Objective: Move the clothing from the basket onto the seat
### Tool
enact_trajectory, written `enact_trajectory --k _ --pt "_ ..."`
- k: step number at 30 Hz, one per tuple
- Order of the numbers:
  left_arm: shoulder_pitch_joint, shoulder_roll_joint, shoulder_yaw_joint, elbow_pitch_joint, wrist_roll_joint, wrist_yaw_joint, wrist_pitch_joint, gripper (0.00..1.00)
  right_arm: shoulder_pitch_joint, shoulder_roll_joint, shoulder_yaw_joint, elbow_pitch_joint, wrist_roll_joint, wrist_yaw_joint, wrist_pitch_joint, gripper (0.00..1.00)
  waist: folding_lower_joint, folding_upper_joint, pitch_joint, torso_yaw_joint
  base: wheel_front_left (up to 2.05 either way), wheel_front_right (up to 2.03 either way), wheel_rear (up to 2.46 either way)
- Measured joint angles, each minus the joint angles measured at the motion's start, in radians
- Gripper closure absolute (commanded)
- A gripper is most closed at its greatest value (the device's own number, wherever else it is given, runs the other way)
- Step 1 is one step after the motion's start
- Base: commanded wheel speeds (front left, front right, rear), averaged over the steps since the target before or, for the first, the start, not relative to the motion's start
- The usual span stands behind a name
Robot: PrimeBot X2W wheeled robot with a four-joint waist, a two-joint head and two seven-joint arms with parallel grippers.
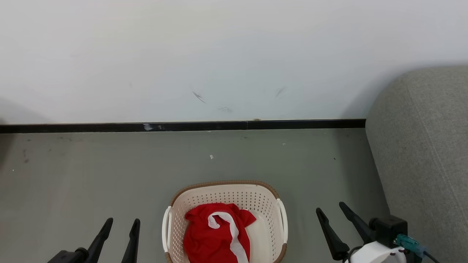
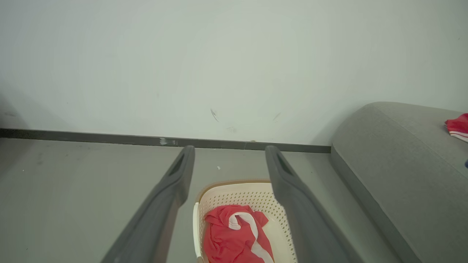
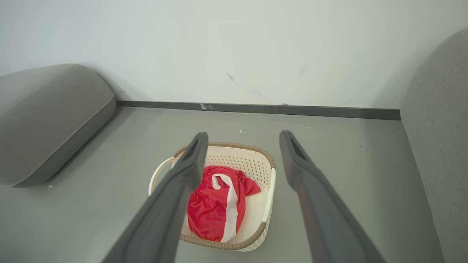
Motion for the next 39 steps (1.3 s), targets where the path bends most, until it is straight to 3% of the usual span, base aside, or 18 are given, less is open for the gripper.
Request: enact_trajectory --k 21,39 --pt "-0.011 0.002 -0.024 -0.005 0.000 -0.027 0.001 0.00 0.069 0.014 -0.046 -0.070 -0.054 0.000 -0.007 0.00 0.0000 0.0000 0.056 -0.068 0.00 0.00 0.00" --pt "-0.163 0.001 -0.145 0.041 0.047 -0.066 0.146 0.00 0.113 0.031 -0.100 -0.146 -0.083 0.000 -0.008 0.00 0.0000 0.0000 0.199 -0.123 0.00 0.00 0.00"
